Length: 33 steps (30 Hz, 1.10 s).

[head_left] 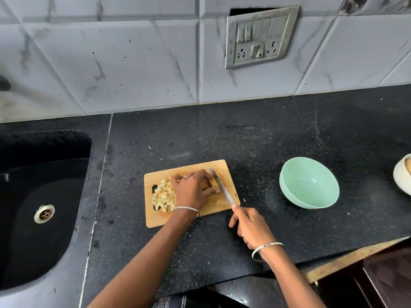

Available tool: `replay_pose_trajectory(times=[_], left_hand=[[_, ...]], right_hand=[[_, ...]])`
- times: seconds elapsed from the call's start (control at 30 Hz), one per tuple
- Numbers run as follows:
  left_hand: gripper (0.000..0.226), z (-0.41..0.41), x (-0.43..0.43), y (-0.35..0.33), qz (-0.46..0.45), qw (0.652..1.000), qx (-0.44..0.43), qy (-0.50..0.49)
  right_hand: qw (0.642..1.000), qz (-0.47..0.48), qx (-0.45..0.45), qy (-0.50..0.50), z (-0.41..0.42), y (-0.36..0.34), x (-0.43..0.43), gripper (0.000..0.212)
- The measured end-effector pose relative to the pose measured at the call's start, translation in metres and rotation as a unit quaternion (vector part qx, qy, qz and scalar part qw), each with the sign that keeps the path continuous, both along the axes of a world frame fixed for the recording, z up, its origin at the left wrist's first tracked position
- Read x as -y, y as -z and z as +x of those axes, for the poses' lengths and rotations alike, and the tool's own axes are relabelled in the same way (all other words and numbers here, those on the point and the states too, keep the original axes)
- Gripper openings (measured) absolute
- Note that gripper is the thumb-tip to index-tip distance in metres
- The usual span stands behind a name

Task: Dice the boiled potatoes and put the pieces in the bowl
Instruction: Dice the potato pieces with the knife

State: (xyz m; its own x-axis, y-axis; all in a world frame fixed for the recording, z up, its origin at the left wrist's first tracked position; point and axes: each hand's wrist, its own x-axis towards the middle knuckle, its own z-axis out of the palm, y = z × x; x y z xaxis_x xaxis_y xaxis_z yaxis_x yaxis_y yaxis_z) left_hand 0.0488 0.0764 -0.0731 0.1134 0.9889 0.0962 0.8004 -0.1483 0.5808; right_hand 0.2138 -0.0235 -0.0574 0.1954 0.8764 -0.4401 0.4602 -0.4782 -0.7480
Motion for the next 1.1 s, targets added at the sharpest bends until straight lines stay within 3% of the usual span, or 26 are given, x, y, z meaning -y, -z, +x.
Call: replay_pose_trajectory(times=[0.23,0.63,0.9,1.1], left_hand=[[0.043,-0.006,0.002,-0.002,-0.003,1.000,0.006,0.002],[0.049,-0.016,0.006,-0.009,-0.014,0.999,-0.047,0.012],[0.056,-0.021,0.007,-0.022,-0.003,0.993,-0.113,0.020],[0.041,-0.014,0.005,-0.021,-0.035,0.990,-0.139,0.011]], right_hand=[[0.997,0.028,0.066,-0.015,-0.003,-0.001,-0.001,0.055],[0.999,0.043,0.021,0.003,-0.002,0.000,0.002,0.053],[0.988,0.060,0.125,-0.064,-0.017,-0.006,0.009,0.051],[0.981,0.035,0.178,-0.066,-0.015,0.002,0.009,0.056]])
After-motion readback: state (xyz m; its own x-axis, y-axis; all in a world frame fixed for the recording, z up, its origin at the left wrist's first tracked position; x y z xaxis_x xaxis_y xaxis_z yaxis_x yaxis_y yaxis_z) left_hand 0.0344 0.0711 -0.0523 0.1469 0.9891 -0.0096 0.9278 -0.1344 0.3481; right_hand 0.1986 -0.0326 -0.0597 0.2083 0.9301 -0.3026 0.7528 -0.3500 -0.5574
